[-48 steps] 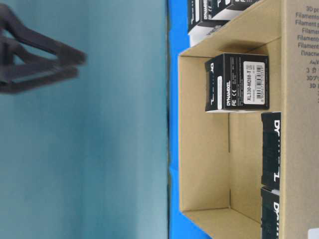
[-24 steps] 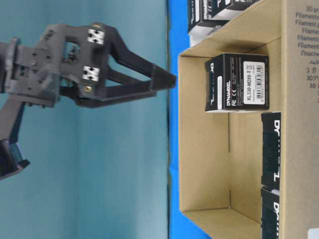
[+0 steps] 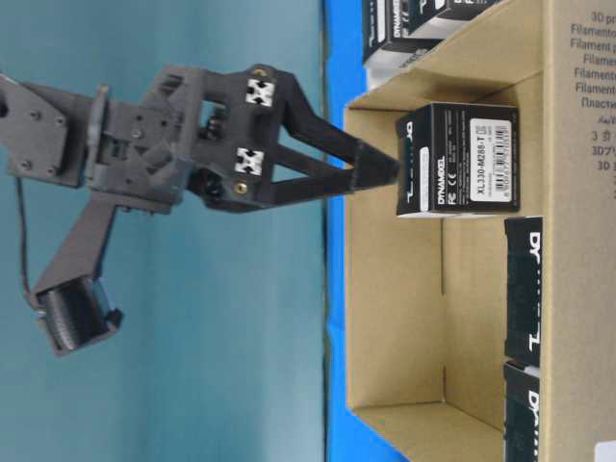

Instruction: Pick the box from inside the cardboard box.

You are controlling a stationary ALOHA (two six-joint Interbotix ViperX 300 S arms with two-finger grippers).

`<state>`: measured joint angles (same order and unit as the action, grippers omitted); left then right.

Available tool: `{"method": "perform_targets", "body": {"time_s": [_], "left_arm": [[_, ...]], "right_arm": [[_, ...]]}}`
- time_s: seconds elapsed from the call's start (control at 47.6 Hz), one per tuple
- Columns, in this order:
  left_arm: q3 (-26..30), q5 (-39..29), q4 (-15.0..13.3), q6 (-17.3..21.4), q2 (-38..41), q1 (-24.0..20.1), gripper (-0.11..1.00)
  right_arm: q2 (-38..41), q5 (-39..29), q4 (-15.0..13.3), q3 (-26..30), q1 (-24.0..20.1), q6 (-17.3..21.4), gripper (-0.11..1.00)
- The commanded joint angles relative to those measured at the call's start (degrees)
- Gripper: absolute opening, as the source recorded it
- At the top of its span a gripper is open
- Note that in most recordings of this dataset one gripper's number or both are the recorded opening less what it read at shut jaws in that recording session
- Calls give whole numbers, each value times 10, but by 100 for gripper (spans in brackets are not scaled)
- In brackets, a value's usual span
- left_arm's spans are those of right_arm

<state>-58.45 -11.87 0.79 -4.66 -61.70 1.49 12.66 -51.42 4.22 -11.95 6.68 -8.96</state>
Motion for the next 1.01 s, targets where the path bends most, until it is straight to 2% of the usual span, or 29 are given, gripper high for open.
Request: {"method": "perform_targets", "body": {"time_s": [0.0, 0.252, 0.693, 0.987], "left_arm": [[18, 3, 2, -1, 3, 2, -7], [18, 3, 2, -1, 3, 3, -7], [18, 3, 1, -1, 4, 3, -7], [18, 3, 2, -2, 3, 3, -7]], "right_arm": [[5, 10, 10, 0, -2, -2, 100], [18, 12, 13, -17, -2, -3, 100], [52, 68, 18, -36, -1, -12, 100], [50, 72, 18, -40, 0, -17, 100]]}}
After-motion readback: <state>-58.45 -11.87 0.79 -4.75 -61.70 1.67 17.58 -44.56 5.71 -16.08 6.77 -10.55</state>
